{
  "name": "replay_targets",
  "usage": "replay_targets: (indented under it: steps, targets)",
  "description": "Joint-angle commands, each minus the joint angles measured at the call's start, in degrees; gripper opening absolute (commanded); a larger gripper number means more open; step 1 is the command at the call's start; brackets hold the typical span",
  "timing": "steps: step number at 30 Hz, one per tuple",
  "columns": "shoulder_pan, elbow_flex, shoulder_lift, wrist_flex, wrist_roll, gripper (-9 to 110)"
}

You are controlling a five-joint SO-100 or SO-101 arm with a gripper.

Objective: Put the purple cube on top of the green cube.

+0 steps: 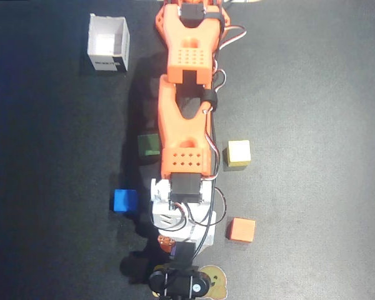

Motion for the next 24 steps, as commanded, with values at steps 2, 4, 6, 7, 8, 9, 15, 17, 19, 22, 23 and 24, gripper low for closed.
replay_targets:
  steps: [2, 4, 6, 7, 8, 9, 15, 17, 19, 22, 23, 24]
  targets:
    - [0.6, 1.8, 2.3, -0.2, 0.6, 2]
    - [0.5, 2.2, 2.4, -0.4, 0.7, 2]
    - [0.5, 2.5, 2.4, -0.4, 0.7, 2]
    - [0.5, 2.7, 2.5, -0.4, 0.7, 3]
    - [0.5, 3.2, 2.6, -0.5, 0.7, 5]
    - [0.5, 3.6, 2.9, -0.8, 0.7, 5]
    - [0.5, 6.7, 5.0, -1.1, 0.7, 4]
    - [0.4, 7.5, 5.3, -1.2, 0.7, 2]
    - [0.4, 8.3, 5.4, -1.7, 0.7, 2]
    - [0.6, 8.6, 5.7, -1.4, 0.7, 2]
    - [0.6, 8.7, 6.1, -1.1, 0.7, 2]
    - [0.6, 9.0, 6.7, -0.9, 0.7, 2]
